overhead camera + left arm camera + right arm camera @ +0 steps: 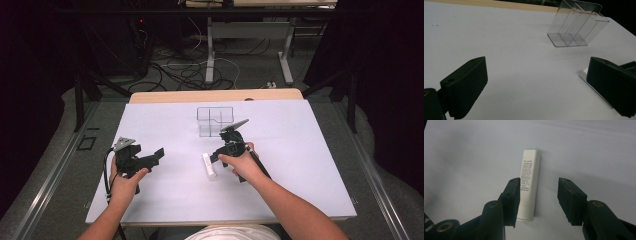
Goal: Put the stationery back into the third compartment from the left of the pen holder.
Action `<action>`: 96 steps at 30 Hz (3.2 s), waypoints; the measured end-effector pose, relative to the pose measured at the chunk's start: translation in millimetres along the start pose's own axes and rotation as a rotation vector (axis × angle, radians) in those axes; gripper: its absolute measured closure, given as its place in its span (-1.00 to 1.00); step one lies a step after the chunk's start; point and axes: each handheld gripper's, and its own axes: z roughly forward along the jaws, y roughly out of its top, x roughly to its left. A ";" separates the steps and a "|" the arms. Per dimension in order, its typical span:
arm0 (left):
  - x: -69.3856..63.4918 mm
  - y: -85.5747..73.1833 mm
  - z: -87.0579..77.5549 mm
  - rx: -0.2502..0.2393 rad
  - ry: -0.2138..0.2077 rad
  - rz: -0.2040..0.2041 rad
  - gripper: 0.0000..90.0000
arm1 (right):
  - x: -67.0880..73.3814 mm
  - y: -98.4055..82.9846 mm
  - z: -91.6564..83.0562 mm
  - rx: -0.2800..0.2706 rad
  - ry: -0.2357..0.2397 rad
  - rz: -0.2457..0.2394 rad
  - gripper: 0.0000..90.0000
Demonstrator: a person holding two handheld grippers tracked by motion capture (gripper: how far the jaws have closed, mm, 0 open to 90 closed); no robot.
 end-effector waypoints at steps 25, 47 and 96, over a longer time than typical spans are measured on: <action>-1.5 -0.5 1.5 0.005 0.001 0.012 -0.92 | 11.4 -2.7 30.6 0.147 -0.001 0.014 0.25; -1.1 -0.4 1.6 0.005 0.000 0.012 -0.92 | 12.2 -3.2 34.2 0.197 -0.013 0.040 0.48; -2.1 -2.3 5.1 0.020 -0.007 0.020 -0.92 | 6.5 -7.6 0.7 0.028 -0.003 -0.197 0.49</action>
